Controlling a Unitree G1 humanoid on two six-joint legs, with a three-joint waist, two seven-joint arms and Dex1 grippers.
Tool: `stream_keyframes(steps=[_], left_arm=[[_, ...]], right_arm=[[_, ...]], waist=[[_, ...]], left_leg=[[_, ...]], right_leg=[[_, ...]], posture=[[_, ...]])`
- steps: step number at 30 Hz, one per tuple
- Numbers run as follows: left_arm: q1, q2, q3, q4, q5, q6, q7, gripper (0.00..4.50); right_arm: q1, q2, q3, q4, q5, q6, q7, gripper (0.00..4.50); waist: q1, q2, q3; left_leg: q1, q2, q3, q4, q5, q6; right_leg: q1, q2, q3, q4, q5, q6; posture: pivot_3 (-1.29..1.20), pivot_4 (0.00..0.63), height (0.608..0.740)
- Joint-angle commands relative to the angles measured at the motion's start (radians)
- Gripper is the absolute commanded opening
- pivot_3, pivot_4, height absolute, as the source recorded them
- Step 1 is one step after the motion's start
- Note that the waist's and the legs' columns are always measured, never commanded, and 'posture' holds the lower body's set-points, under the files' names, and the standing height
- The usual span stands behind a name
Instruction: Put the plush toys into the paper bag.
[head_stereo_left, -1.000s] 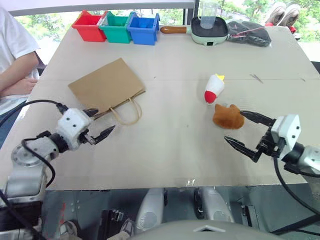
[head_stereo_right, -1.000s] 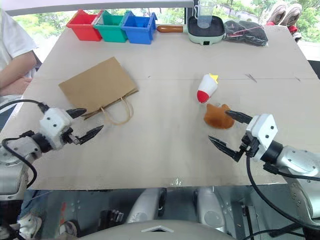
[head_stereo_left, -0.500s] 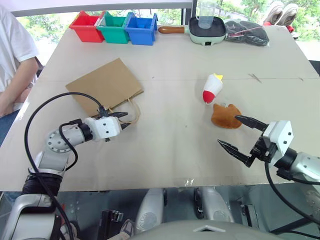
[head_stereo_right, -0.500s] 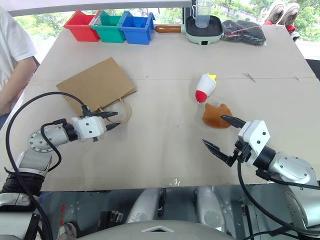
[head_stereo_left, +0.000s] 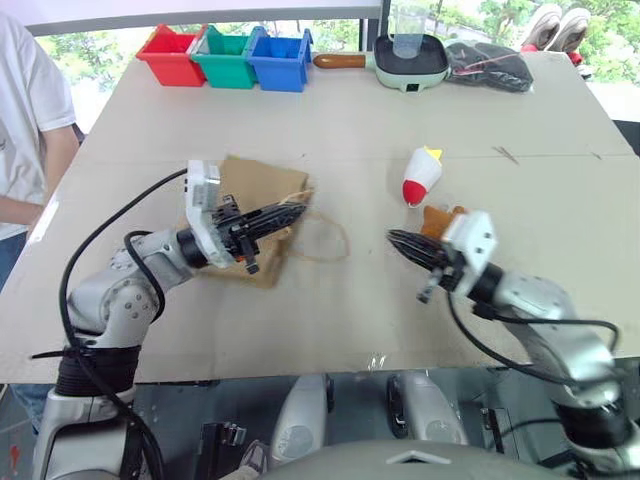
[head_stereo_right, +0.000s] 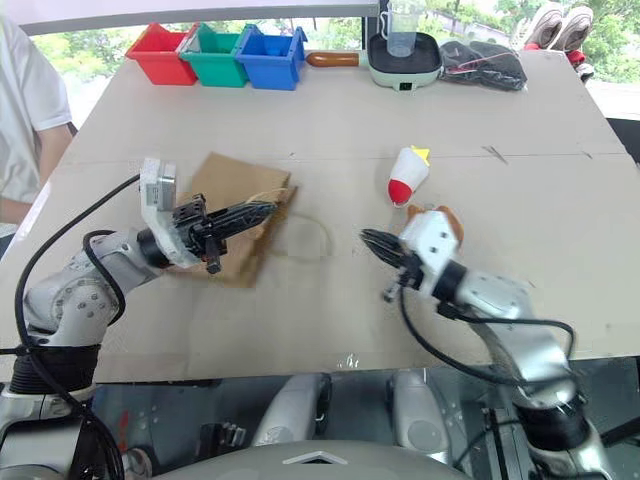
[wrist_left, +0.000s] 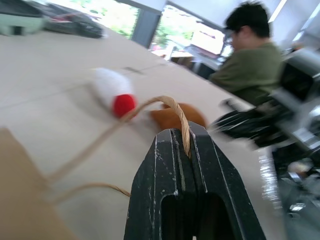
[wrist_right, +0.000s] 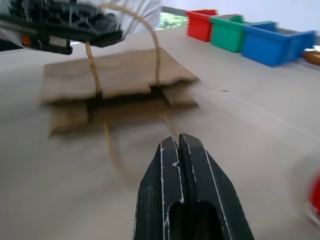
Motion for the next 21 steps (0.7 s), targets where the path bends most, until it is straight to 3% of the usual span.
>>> stream_keyframes(steps=[1,7,13,21], left_arm=[[-0.054,-0.049,0.0,-0.09,-0.055,0.044,0.058,0.0],[-0.121,-0.108,0.01,-0.121,-0.065,0.071,0.113,0.0],[-0.175,-0.129,0.052,-0.142,-0.091,0.068,0.172,0.0],[-0.194,-0.082,0.165,-0.125,-0.061,0.044,0.231,0.0]], right_arm=[[-0.137,0.084,0.105,0.163,-0.048,-0.026,0.048,0.06],[-0.28,0.193,0.207,0.475,-0.1,-0.092,0.164,0.06],[-0.34,0.317,0.197,0.701,-0.131,-0.182,0.165,0.06],[-0.297,0.377,0.16,0.743,-0.177,-0.175,0.063,0.06]], waist=[[0.0,0.0,0.0],[0.001,0.0,0.0],[-0.004,0.0,0.0],[-0.004,0.0,0.0]], left_leg=[[0.0,0.0,0.0,0.0,0.0,0.0],[0.0,-0.001,0.0,0.0,0.0,0.0],[-0.001,-0.001,-0.001,0.0,0.0,0.0],[0.0,-0.002,-0.001,0.0,0.0,-0.001]], right_leg=[[0.0,0.0,0.0,0.0,0.0,0.0],[0.0,0.0,-0.001,0.0,0.0,0.0],[-0.001,0.0,0.0,0.0,0.0,0.0],[-0.002,0.0,0.0,0.002,0.0,0.0]], posture=[[0.0,0.15,0.74],[0.0,0.15,0.74],[0.0,0.15,0.74],[0.0,0.15,0.74]])
